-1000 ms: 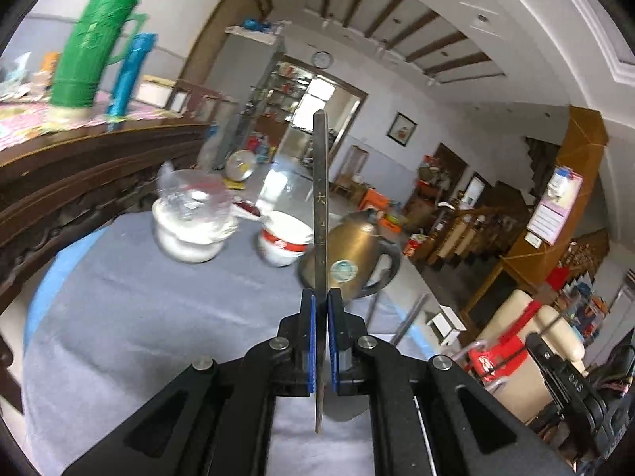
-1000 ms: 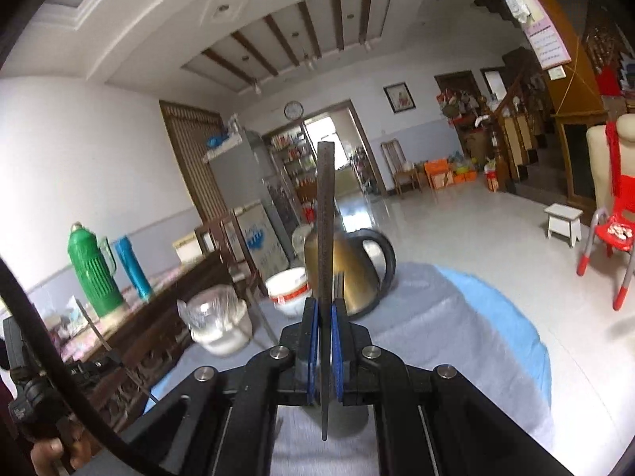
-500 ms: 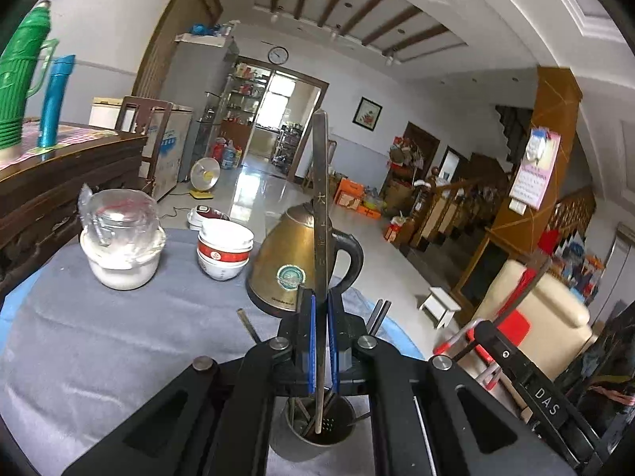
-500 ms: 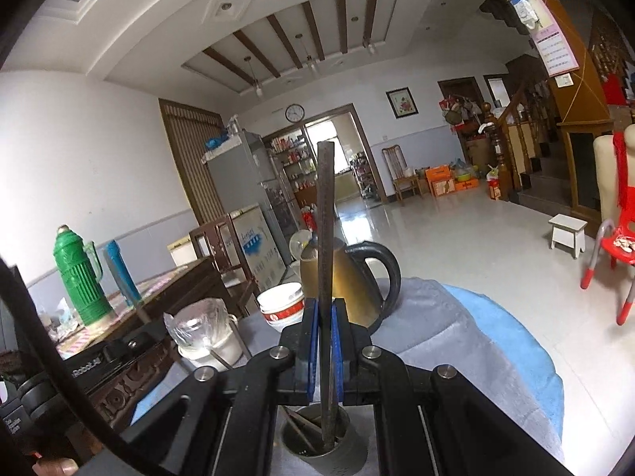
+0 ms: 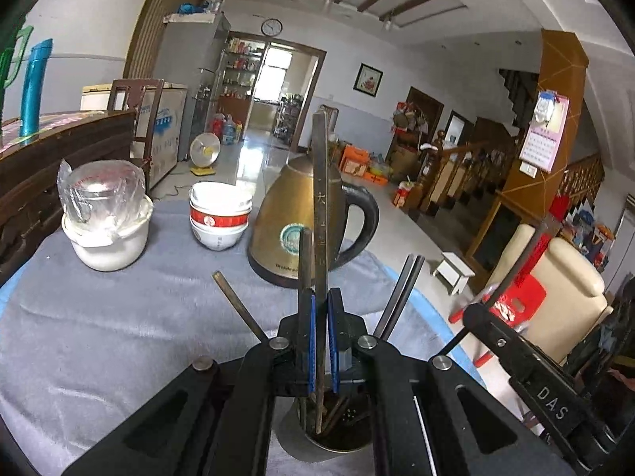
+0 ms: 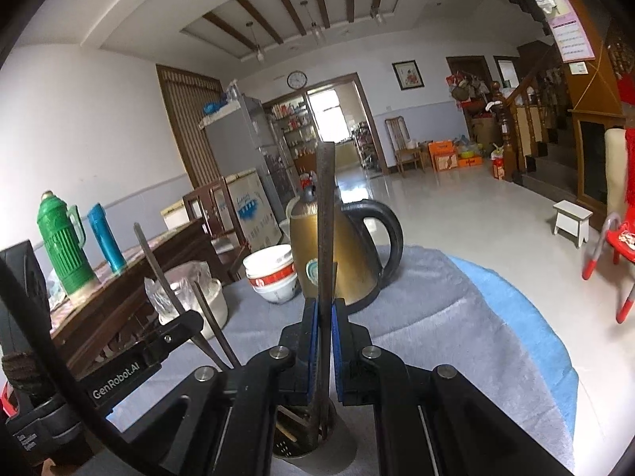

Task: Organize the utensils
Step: 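Lower both chopsticks into the holder cup and open both tools, then move both open tools back over the last two chopsticks on the cloth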

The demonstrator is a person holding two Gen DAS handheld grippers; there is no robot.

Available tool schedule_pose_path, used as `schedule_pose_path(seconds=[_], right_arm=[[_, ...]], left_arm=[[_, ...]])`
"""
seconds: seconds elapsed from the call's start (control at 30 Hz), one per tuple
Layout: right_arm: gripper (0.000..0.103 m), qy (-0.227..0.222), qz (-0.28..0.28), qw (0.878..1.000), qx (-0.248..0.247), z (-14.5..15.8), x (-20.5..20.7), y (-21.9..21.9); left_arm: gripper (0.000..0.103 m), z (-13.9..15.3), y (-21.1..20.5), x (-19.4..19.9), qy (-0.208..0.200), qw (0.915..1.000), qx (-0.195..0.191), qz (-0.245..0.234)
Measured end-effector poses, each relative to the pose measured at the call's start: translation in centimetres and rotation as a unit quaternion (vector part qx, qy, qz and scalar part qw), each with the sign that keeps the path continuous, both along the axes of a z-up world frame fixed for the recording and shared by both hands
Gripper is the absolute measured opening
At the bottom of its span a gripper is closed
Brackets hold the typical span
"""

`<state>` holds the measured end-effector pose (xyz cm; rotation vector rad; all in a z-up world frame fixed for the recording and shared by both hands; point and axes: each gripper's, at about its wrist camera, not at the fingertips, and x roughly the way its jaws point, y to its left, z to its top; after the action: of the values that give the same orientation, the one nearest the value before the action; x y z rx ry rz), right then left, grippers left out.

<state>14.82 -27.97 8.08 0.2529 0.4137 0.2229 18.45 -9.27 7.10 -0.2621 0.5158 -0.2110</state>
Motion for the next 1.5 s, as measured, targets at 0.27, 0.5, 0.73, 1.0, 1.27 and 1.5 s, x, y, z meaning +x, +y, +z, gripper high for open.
schedule_pose_path(seconds=[0.27, 0.5, 0.73, 1.0, 1.27, 1.5], right_arm=[[0.007, 0.04, 0.017, 0.999, -0.008, -1.6, 1.2, 0.6], [0.01, 0.081, 0.021, 0.996, -0.011, -2.3, 2.0, 0.7], [0.01, 0.062, 0.0, 0.998, 0.0, 0.0, -0.3, -0.9], [0.074, 0.054, 0.006, 0.999, 0.001, -1.4, -7.4, -0.8], [0.074, 0.158, 0.065, 0.985, -0.015, -8.1, -10.3, 4.6], [0.074, 0.208, 0.094, 0.973, -0.027, -11.2, -11.1, 7.7]], left_arm=[[0.006, -1.1, -0.8, 0.4, 0.027, 0.9993, 0.017, -0.019], [0.042, -0.4, -0.1, -0.1, 0.044, 0.9988, 0.011, -0.017], [0.059, 2.7, 3.6, -4.2, 0.012, 0.9999, -0.005, 0.009], [0.074, -0.2, 10.6, -10.4, 0.05, 0.9943, 0.029, 0.09], [0.073, -7.7, 15.4, -12.9, 0.18, 0.9724, 0.044, 0.141], [0.073, -9.1, 16.5, -14.1, 0.194, 0.9694, 0.034, 0.147]])
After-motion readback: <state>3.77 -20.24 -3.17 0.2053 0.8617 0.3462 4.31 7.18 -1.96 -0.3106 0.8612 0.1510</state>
